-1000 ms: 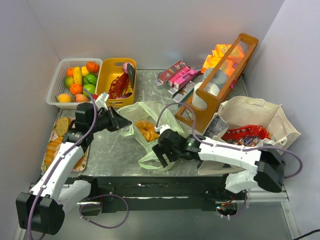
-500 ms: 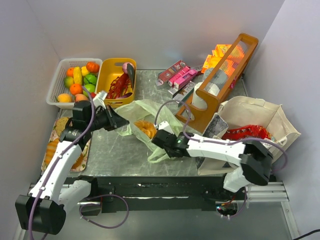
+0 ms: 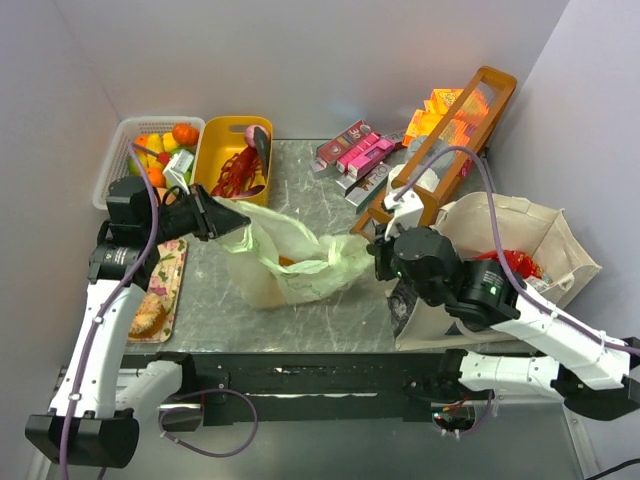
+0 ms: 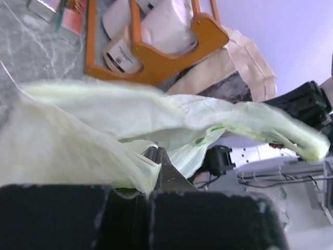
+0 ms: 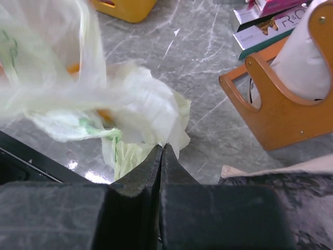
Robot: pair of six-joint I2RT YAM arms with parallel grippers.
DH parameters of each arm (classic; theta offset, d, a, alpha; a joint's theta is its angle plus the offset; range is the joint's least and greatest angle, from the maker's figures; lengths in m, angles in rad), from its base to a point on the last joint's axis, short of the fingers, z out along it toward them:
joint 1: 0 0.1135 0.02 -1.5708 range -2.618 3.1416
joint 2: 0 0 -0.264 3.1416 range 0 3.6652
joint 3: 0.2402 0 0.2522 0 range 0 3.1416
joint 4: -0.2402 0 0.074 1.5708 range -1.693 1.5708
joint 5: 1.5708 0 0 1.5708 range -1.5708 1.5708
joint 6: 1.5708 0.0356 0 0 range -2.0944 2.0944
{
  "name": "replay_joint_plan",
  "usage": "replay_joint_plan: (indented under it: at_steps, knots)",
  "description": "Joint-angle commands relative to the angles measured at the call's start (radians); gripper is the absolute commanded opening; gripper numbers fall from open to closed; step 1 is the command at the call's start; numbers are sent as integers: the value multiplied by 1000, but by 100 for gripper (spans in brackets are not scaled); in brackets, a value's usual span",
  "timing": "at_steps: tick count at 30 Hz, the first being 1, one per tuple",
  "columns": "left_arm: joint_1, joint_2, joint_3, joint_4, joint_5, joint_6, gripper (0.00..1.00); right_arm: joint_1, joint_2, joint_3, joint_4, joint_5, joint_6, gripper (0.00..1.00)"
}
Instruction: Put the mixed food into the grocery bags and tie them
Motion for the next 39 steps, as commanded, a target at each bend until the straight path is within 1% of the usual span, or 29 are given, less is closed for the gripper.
replay_joint_plan:
  at_steps: [1, 2, 3, 5, 8, 9, 11, 13, 14, 15, 17, 18, 19, 21, 22, 25, 27, 29, 31, 32, 33, 34, 35, 36, 39]
  knots:
    - [22, 27, -21, -93, 1, 54, 1, -33, -2, -72, 11, -33, -9, 0]
    - [21, 33, -26, -127, -41, 119, 1, -56, 7, -96, 41, -45, -6, 0]
    - [22, 41, -32, -179, -73, 146, 1, -67, 13, -142, 54, -76, 5, 0]
    - [22, 49, -62, -196, -144, 196, 1, -89, 35, -185, 89, -97, 16, 0]
    - [22, 59, -73, -242, -159, 255, 1, -96, 52, -236, 105, -128, 42, 0]
    - [22, 64, -66, -259, -155, 272, 3, -96, 52, -247, 115, -134, 48, 0]
    - [22, 73, -35, -313, -153, 308, 14, -96, 41, -249, 124, -147, 54, 0]
    - [22, 55, 3, -323, -184, 304, 36, -96, 32, -241, 138, -148, 54, 0]
    - [22, 44, 20, -320, -208, 295, 51, -95, 29, -235, 138, -148, 50, 0]
    - [22, 32, 37, -314, -277, 284, 74, -96, 27, -223, 138, -148, 48, 0]
    - [22, 4, 112, -325, -332, 272, 91, -98, 26, -213, 135, -153, 45, 0]
    - [22, 4, 143, -334, -403, 270, 99, -96, 23, -206, 137, -154, 45, 0]
    - [22, 4, 210, -340, -440, 266, 96, -96, 20, -206, 138, -157, 40, 0]
    - [22, 13, 278, -348, -516, 267, 96, -96, 15, -201, 140, -162, 36, 0]
    - [22, 30, 345, -351, -588, 272, 96, -96, 10, -201, 144, -162, 33, 0]
    - [24, 94, 461, -348, -685, 290, 96, -98, 6, -196, 152, -176, 22, 0]
    - [37, 139, 494, -322, -713, 306, 96, -100, 7, -193, 163, -188, 17, 0]
    - [59, 226, 523, -308, -751, 329, 96, -100, 7, -199, 180, -202, 8, 0]
    - [128, 319, 520, -261, -768, 324, 96, -101, 7, -206, 206, -225, 2, 0]
    - [157, 350, 517, -242, -737, 318, 96, -101, 7, -209, 213, -232, -1, 0]
    - [213, 378, 514, -218, -732, 309, 96, -103, 7, -213, 223, -236, -1, 0]
    - [237, 427, 499, -154, -741, 300, 96, -104, 6, -215, 227, -254, -4, 0]
    - [258, 456, 497, -127, -754, 299, 96, -106, 6, -224, 236, -265, -7, 0]
    - [293, 523, 499, -104, -802, 302, 96, -106, 3, -229, 255, -277, -7, 0]
    - [326, 651, 546, -70, -822, 351, 99, -109, -11, -256, 292, -337, -10, 0]
